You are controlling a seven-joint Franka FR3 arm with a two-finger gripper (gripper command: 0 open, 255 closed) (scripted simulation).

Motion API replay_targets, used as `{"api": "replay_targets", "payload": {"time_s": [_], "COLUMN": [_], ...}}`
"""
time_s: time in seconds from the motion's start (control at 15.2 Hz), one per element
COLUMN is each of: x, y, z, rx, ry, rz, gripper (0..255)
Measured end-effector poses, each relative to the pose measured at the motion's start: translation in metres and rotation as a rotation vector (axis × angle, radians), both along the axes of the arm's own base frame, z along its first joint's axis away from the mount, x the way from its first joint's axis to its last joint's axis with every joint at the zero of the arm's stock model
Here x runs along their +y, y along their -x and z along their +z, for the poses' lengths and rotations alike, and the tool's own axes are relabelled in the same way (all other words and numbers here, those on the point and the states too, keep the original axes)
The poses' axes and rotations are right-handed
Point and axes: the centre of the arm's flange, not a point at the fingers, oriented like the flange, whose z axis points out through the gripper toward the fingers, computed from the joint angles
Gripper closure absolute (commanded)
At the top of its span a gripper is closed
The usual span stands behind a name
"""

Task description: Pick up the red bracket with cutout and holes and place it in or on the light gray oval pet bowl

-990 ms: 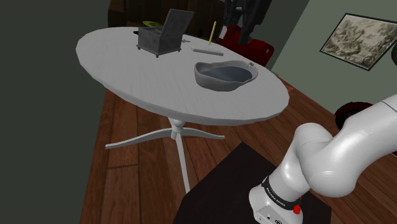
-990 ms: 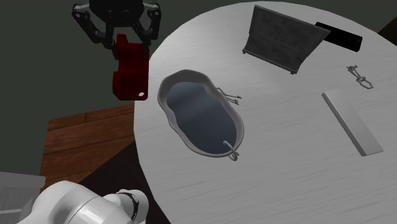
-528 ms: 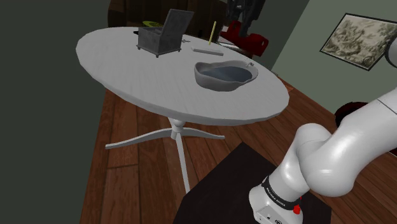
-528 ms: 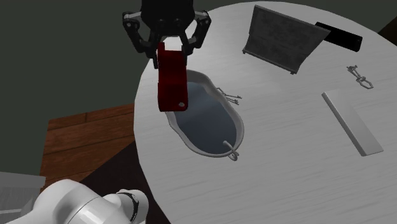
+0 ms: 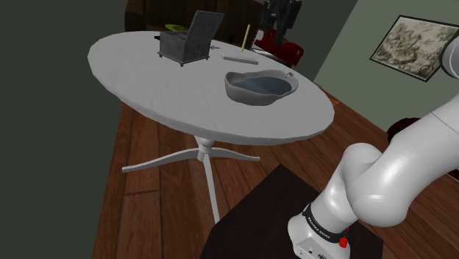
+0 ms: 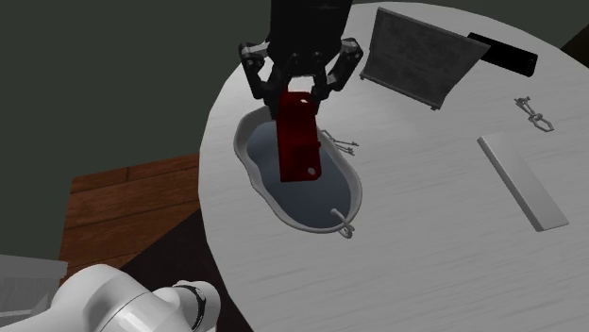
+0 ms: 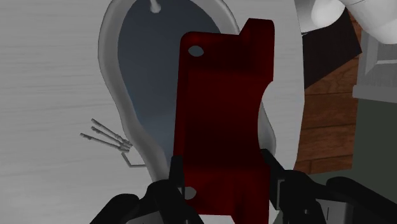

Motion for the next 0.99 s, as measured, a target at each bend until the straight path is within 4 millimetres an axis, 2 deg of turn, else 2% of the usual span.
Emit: {"api": "replay_targets", "payload": {"time_s": [0.66,0.99], "x": [-0.001,-0.001], "y": [0.001,0.001], "z": [-0.052,-0.060], "rx": [0.000,0.000], "ry": [0.000,0.000], "rz": [0.000,0.000], "gripper": [255,255]}}
